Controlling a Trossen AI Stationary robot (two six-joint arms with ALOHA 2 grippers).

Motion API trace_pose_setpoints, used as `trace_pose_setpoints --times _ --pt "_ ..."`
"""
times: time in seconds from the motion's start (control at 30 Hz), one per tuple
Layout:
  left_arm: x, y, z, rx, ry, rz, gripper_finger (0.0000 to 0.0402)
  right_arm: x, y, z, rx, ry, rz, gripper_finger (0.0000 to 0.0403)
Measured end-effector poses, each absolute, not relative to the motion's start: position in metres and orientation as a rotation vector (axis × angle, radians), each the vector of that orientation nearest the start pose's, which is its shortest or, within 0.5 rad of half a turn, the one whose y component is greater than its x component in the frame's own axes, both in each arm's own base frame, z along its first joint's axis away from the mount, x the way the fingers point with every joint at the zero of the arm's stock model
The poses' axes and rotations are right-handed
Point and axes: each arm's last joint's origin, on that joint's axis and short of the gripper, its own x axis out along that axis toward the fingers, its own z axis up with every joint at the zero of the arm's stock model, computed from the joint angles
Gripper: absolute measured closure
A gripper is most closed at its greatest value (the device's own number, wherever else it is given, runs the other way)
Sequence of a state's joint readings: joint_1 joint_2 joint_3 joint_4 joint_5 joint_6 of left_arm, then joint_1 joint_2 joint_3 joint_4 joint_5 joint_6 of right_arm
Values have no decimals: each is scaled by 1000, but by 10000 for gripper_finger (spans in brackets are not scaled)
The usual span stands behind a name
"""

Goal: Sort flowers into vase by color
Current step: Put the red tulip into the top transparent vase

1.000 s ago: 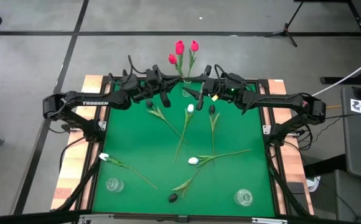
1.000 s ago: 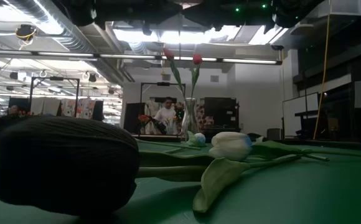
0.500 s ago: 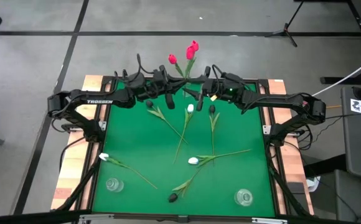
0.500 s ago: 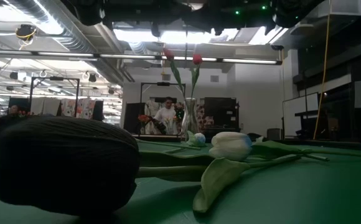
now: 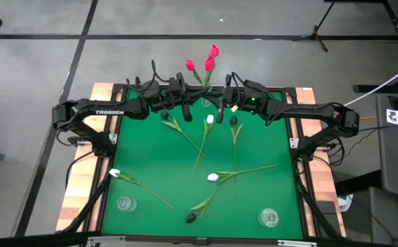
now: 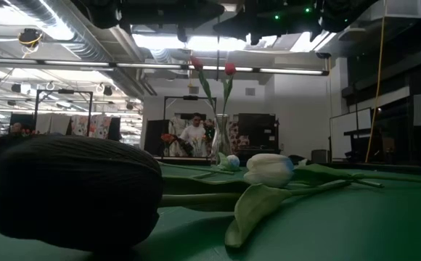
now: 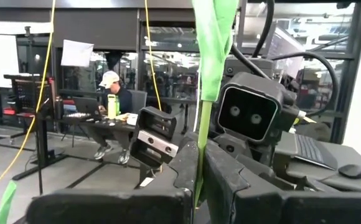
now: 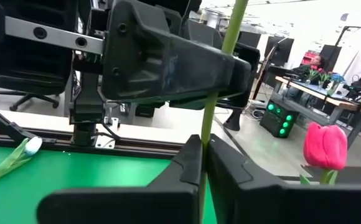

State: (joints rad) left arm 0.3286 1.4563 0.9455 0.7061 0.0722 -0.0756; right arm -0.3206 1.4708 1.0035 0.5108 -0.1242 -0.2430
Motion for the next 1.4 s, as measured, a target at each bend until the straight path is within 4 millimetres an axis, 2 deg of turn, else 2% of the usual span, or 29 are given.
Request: trace_pose_setpoints --times 0.2,0.3,0.57,0.73,0.83,1.03,1.13,1.4 --pt "311 104 314 -21 -151 241 385 320 -103 312 -242 -6 -199 393" --pt "309 104 312 -27 -107 177 367 320 -102 311 -240 0 -192 398" --pt "292 116 314 -44 -11 141 257 320 -103 314 -248 -31 -214 396" --pt "277 125 307 -94 127 197 190 319 -105 318 -252 -44 -289 394" --pt "266 128 311 -113 160 241 166 317 -110 317 -252 -26 -349 395" --pt "254 129 319 -110 159 278 157 310 -138 314 -251 -22 -488 395" --pt "252 129 321 -81 154 277 159 311 -155 310 -239 -89 -489 396" --pt "252 129 322 -74 156 281 158 330 -175 274 -227 -117 -461 394"
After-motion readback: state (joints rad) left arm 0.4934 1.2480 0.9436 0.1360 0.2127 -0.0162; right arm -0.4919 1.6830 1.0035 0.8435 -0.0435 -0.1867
